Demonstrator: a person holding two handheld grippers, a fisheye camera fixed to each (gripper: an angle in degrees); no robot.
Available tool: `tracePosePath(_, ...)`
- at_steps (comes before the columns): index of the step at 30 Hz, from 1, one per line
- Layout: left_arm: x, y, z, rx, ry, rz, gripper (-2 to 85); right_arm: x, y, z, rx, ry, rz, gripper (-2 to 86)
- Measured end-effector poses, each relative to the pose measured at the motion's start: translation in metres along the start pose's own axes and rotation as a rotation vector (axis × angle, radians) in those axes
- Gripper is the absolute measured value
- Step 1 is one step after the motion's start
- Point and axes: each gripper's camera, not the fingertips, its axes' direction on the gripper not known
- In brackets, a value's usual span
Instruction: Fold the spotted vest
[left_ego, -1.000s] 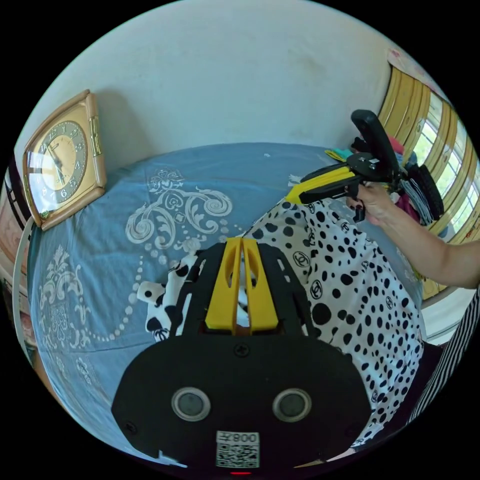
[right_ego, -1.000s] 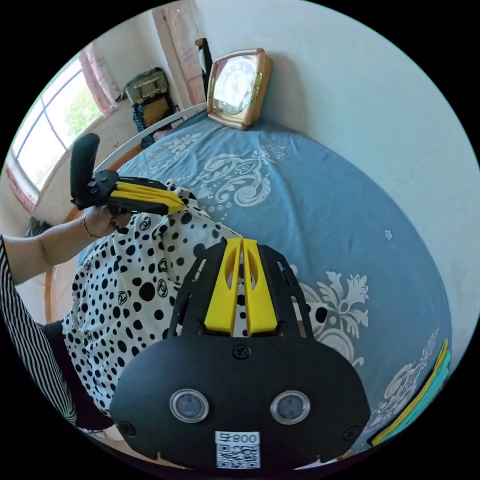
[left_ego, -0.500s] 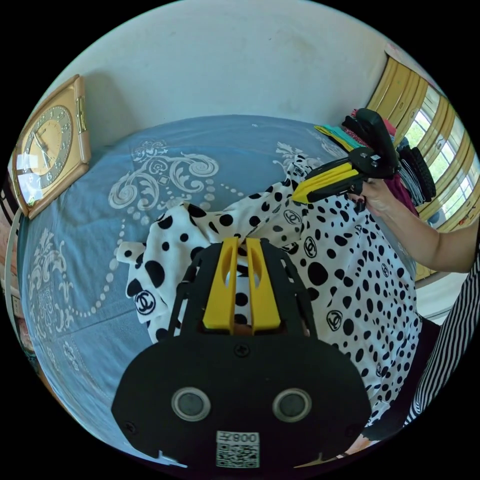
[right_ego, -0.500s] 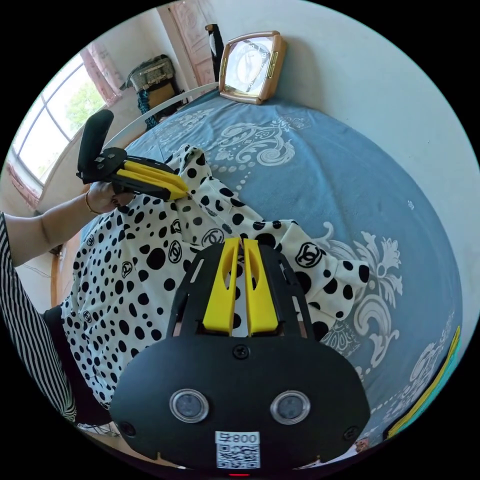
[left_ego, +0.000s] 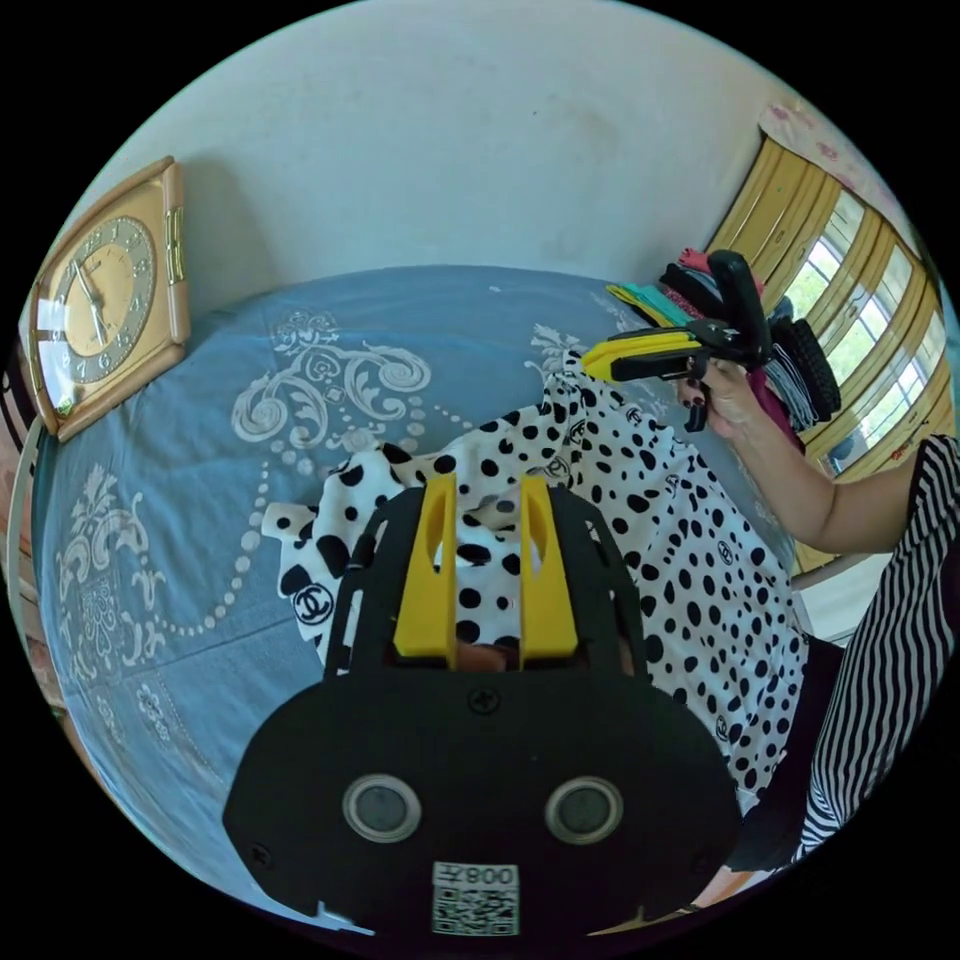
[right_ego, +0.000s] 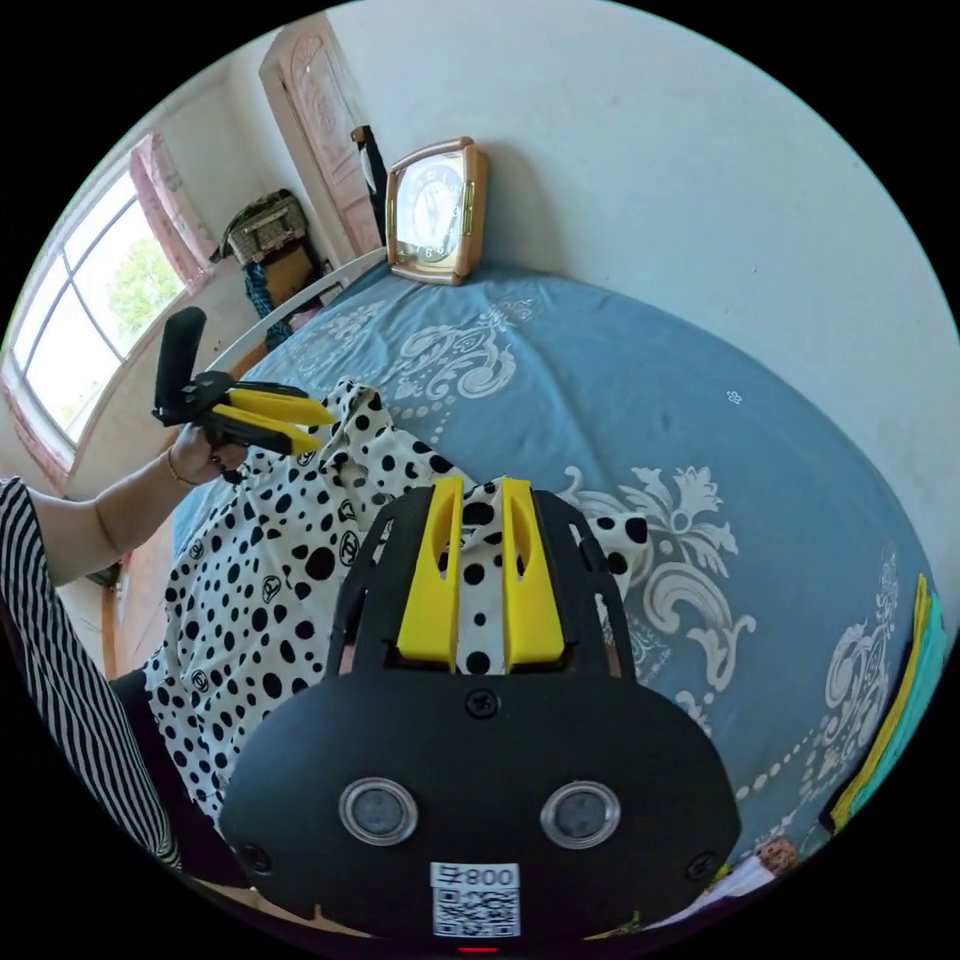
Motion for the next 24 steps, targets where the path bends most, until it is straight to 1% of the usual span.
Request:
tracePosePath(1, -0.001, -0.002, -0.002, 0.019, 0.006, -0.007, 9.1, -0.001, -0.004, 0.006, -0.026, 0.035, -0.004, 7.0)
tracePosePath(3, -0.003, -0.004, -0.004, 0.027, -0.039, -0.009, 9.4, -0.003, -0.008, 0.015, -0.058, 0.086, -0.014, 7.1)
tracePosePath(5, -0.008, -0.009, -0.003, 0.032, -0.142, -0.034, 9.6, -0.005, -0.012, 0.024, -0.097, 0.119, -0.022, 7.1)
tracePosePath(9, -0.022, -0.018, 0.012, -0.023, -0.251, -0.083, 9.2, -0.008, -0.015, 0.038, -0.156, 0.148, -0.036, 6.4)
tracePosePath(11, -0.028, -0.023, 0.023, -0.078, -0.317, -0.107, 6.9, -0.008, -0.014, 0.041, -0.176, 0.181, -0.037, 5.7)
tracePosePath(13, -0.027, -0.025, 0.026, -0.087, -0.353, -0.117, 4.4, -0.008, -0.010, 0.044, -0.194, 0.211, -0.040, 4.3)
tracePosePath(17, -0.021, -0.024, 0.019, -0.032, -0.426, -0.126, 2.2, -0.004, -0.003, 0.036, -0.158, 0.236, -0.007, 2.6)
tracePosePath(19, -0.017, -0.022, 0.011, 0.013, -0.459, -0.126, 1.8, 0.001, 0.003, 0.023, -0.092, 0.250, 0.029, 2.2)
tracePosePath(22, -0.013, -0.020, 0.003, 0.082, -0.506, -0.131, 1.4, 0.010, 0.010, 0.009, -0.016, 0.232, 0.085, 1.9)
tracePosePath(24, -0.013, -0.019, 0.004, 0.092, -0.513, -0.140, 1.3, 0.017, 0.015, 0.007, 0.006, 0.212, 0.118, 1.9)
